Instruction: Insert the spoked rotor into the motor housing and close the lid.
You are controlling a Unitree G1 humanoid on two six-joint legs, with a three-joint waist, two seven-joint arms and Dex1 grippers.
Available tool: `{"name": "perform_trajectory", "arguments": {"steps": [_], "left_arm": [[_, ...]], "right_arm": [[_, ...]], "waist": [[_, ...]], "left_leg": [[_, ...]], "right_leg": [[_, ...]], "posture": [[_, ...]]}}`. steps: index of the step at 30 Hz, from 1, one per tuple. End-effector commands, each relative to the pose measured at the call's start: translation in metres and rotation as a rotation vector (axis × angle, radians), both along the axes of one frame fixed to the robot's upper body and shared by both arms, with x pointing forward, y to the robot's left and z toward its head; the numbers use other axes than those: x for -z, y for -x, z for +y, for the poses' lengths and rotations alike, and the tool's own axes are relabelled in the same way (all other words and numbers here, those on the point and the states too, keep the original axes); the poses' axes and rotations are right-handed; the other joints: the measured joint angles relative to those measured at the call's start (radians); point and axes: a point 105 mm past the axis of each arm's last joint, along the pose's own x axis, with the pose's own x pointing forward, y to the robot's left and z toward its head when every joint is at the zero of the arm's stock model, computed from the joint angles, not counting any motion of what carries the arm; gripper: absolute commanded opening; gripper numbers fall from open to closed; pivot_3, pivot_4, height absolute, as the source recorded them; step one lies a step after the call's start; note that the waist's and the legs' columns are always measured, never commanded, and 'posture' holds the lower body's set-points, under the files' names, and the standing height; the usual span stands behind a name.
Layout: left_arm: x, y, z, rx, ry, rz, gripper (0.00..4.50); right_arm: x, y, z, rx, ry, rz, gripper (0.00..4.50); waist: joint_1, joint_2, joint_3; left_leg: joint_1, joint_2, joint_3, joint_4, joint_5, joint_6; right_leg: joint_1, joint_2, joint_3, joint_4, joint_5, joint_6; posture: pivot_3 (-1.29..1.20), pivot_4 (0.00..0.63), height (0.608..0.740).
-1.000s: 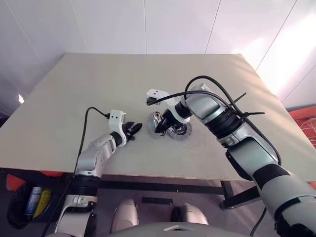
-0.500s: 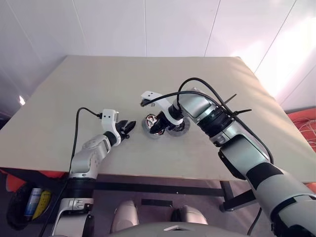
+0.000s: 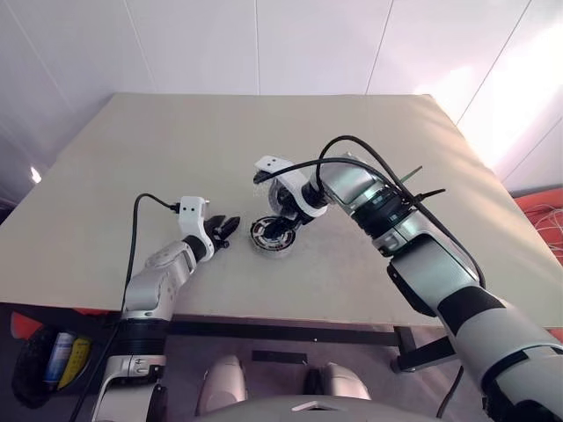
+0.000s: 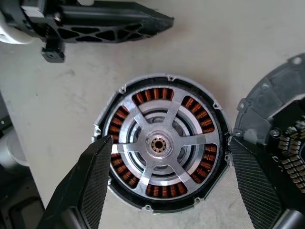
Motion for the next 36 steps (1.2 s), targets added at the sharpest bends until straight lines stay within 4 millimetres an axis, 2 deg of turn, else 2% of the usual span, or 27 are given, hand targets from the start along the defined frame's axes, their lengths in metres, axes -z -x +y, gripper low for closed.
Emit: {"name": "perform_trajectory", "arguments": {"steps": [1, 6, 8, 11, 13, 15, 18, 36], "left_arm": [[-0.015, -0.007, -0.003, 0.013, 0.002, -0.061, 2.32], [-0.016, -0.009, -0.004, 0.023, 0.002, -0.062, 2.32], [-0.016, -0.01, -0.006, 0.031, 0.001, -0.062, 2.32], [-0.016, -0.011, -0.008, 0.043, 0.001, -0.062, 2.32], [-0.017, -0.012, -0.008, 0.049, -0.001, -0.062, 2.32], [-0.017, -0.012, -0.009, 0.058, -0.004, -0.063, 2.32], [-0.018, -0.014, -0.009, 0.068, -0.01, -0.063, 2.32], [-0.019, -0.014, -0.011, 0.064, -0.004, -0.065, 2.32]], "right_arm": [[-0.029, -0.001, 0.009, -0.03, -0.057, -0.062, 4.46], [-0.047, 0.012, 0.012, -0.129, -0.105, -0.085, 4.46], [-0.056, 0.025, 0.01, -0.261, -0.132, -0.123, 4.46], [-0.071, 0.048, 0.001, -0.653, -0.24, -0.359, 4.46], [-0.068, 0.05, -0.012, -0.79, -0.211, -0.446, 4.46], [-0.054, 0.04, -0.034, -0.946, -0.064, -0.533, 4.46], [-0.037, 0.037, -0.061, -1.144, 0.096, -0.538, 4.46], [0.006, 0.011, -0.042, -1.284, 0.253, -0.555, 4.46]], "waist": [[0.0, 0.0, 0.0], [0.003, 0.0, 0.0], [0.007, 0.0, 0.0], [0.026, -0.004, -0.002], [0.029, -0.004, -0.002], [0.027, -0.004, -0.002], [0.027, -0.004, -0.002], [-0.002, -0.004, -0.001]], "left_leg": [[0.0, 0.0, 0.0, 0.0, 0.0, 0.0], [0.001, 0.0, 0.0, 0.0, 0.001, -0.001], [0.0, 0.0, 0.0, 0.0, 0.001, -0.001], [0.0, 0.0, 0.0, 0.0, 0.0, 0.0], [0.001, 0.0, 0.0, 0.001, -0.001, 0.001], [0.0, 0.0, 0.0, 0.003, -0.001, 0.002], [0.0, 0.001, 0.0, 0.007, -0.002, 0.003], [-0.004, 0.003, 0.0, 0.011, -0.004, 0.011]], "right_leg": [[0.0, 0.0, 0.0, 0.0, 0.0, 0.0], [0.001, 0.0, 0.0, 0.001, 0.0, 0.0], [0.001, 0.0, 0.0, 0.001, 0.0, 0.0], [0.001, 0.0, 0.0, -0.001, 0.0, 0.001], [0.002, 0.0, 0.0, -0.001, 0.0, 0.002], [0.001, 0.0, 0.0, 0.001, 0.0, 0.002], [0.001, 0.0, 0.0, 0.003, 0.0, 0.001], [0.0, 0.001, 0.0, 0.003, 0.002, -0.002]], "posture": [[0.0, 0.0, 0.74], [0.0, 0.0, 0.74], [0.0, 0.0, 0.74], [0.0, 0.0, 0.74], [0.0, 0.0, 0.74], [0.0, 0.0, 0.74], [0.0, 0.0, 0.74], [0.0, 0.0, 0.74]]}}
